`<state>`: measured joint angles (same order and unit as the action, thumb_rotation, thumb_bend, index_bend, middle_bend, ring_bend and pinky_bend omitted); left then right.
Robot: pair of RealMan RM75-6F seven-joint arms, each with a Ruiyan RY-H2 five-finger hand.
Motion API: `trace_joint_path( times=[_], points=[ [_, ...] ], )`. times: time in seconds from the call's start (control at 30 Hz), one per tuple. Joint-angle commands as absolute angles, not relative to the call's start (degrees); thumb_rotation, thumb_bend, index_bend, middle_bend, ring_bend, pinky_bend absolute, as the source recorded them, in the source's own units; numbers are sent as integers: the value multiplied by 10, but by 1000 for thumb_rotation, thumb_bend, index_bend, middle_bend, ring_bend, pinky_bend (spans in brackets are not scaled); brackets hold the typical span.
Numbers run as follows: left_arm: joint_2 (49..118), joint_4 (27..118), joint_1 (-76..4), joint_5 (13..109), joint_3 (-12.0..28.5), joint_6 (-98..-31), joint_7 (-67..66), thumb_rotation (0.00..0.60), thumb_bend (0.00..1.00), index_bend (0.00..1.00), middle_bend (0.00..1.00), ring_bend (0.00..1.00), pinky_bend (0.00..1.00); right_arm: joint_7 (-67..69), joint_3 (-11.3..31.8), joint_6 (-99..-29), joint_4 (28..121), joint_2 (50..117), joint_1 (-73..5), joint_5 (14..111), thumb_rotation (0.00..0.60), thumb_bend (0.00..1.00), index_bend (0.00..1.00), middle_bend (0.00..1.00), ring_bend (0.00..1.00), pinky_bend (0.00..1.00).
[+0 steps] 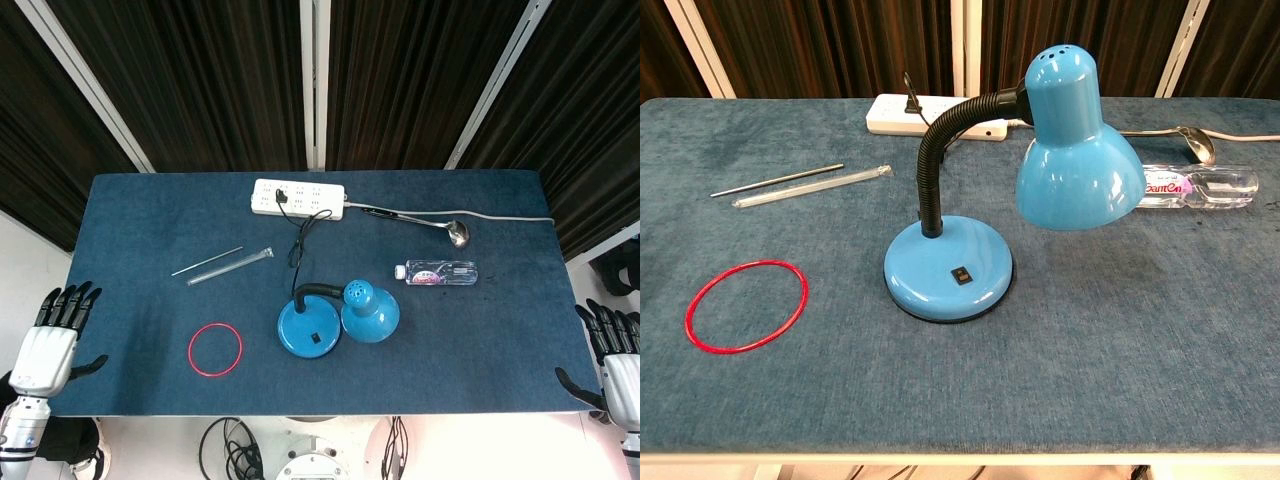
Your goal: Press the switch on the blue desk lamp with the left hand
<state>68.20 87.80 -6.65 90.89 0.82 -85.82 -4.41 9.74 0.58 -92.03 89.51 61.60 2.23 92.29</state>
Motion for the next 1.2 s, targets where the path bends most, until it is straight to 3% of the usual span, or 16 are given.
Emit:
trace_joint_path(
  times=[0.03, 0.47, 0.53, 0.57, 0.6, 0.63, 0.67, 0.7, 0.73, 0.8, 1.0, 1.2],
  points=[
    [682, 878, -66, 912, 9, -864, -42, 600, 21, 45, 0, 0, 0, 96, 7, -921, 898, 614, 22, 924, 600, 173, 0, 0, 0, 0],
    [690, 876, -70, 939, -10, -857, -49, 600, 23, 45, 0, 0, 3, 97, 7, -921, 899, 616, 22, 920, 600, 173, 0, 0, 0, 0],
    [697, 873, -73, 954, -14, -859, -54, 600, 34, 45, 26, 23, 82, 97, 8, -920, 900, 615, 21, 920, 600, 173, 0, 0, 0, 0],
    [704, 871, -76, 967, -16, -862, -52, 600, 47, 45, 57, 60, 155, 96, 8, -919, 901, 614, 20, 920, 600, 173, 0, 0, 0, 0],
    [711, 867, -79, 980, -19, -865, -50, 600, 82, 49, 148, 168, 324, 95, 8, -918, 902, 614, 19, 921, 600, 173, 0, 0, 0, 0],
    [720, 862, -85, 998, -25, -863, -49, 600, 125, 61, 263, 297, 469, 94, 7, -917, 904, 614, 19, 922, 600, 174, 0, 0, 0, 0],
    [725, 859, -91, 1012, -30, -857, -48, 600, 156, 72, 351, 387, 548, 92, 7, -916, 905, 614, 18, 922, 600, 174, 0, 0, 0, 0],
    [730, 858, -98, 1023, -37, -846, -49, 600, 211, 96, 514, 538, 661, 91, 6, -915, 905, 614, 18, 923, 600, 174, 0, 0, 0, 0],
    [736, 860, -109, 1036, -46, -827, -49, 600, 256, 115, 629, 640, 732, 90, 6, -915, 906, 615, 18, 923, 600, 173, 0, 0, 0, 0],
    [750, 864, -126, 1055, -55, -802, -55, 600, 322, 145, 748, 746, 811, 90, 6, -917, 906, 615, 19, 922, 600, 173, 0, 0, 0, 0],
    [803, 886, -182, 1098, -66, -719, -93, 600, 364, 167, 795, 789, 844, 93, 6, -921, 903, 615, 24, 917, 600, 174, 0, 0, 0, 0],
    [832, 931, -235, 1074, -41, -631, -138, 600, 426, 121, 812, 801, 843, 104, 7, -921, 900, 615, 26, 909, 600, 173, 0, 0, 0, 0]
  ],
)
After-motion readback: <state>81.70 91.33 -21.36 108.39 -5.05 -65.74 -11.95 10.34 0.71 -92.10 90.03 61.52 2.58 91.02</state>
